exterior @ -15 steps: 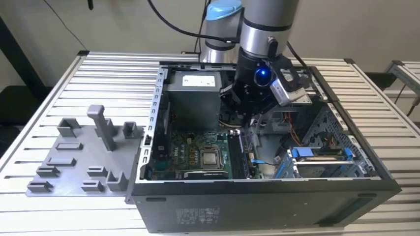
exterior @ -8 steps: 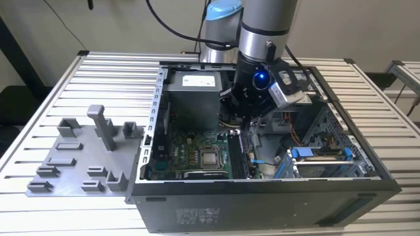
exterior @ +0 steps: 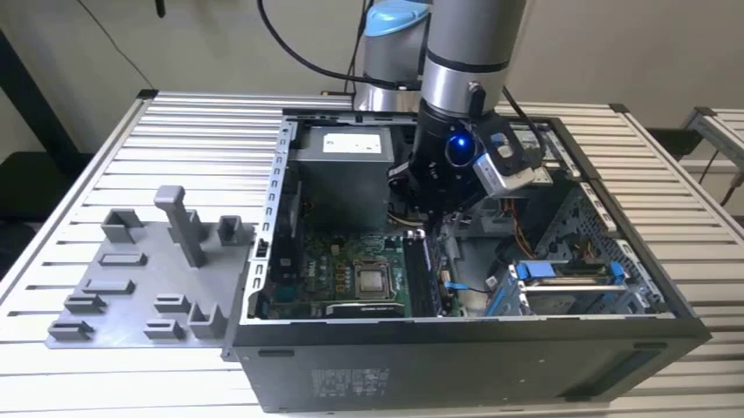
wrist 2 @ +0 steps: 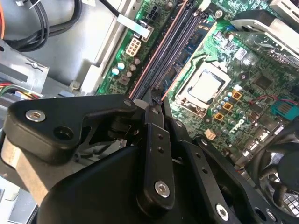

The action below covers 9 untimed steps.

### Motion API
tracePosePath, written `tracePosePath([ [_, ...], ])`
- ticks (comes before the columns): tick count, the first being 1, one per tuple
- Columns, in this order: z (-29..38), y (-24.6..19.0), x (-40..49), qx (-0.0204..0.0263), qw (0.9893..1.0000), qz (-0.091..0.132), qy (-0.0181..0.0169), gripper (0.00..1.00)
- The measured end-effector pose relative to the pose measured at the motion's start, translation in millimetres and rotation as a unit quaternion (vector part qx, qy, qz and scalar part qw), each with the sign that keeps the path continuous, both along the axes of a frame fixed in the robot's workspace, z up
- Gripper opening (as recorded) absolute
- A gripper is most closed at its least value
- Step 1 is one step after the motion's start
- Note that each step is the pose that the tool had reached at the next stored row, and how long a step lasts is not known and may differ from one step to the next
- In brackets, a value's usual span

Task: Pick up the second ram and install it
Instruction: 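Insert the second ram into the second slot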

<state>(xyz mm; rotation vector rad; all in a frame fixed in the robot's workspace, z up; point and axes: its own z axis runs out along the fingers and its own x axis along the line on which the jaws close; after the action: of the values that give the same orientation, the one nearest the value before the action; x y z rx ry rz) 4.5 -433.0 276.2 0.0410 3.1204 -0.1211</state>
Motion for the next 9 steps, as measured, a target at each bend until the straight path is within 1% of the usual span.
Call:
tracePosePath([
  [1,-0.1,0.0,0.0,-0.0001,1.0,0.0,0.0,0.14],
  [3,-2.2,0.0,-0.3,0.0001,1.0,0.0,-0.0003,0.14],
  [9,-12.6,0.0,-2.8,-0.0002,1.0,0.0,-0.0003,0.14],
])
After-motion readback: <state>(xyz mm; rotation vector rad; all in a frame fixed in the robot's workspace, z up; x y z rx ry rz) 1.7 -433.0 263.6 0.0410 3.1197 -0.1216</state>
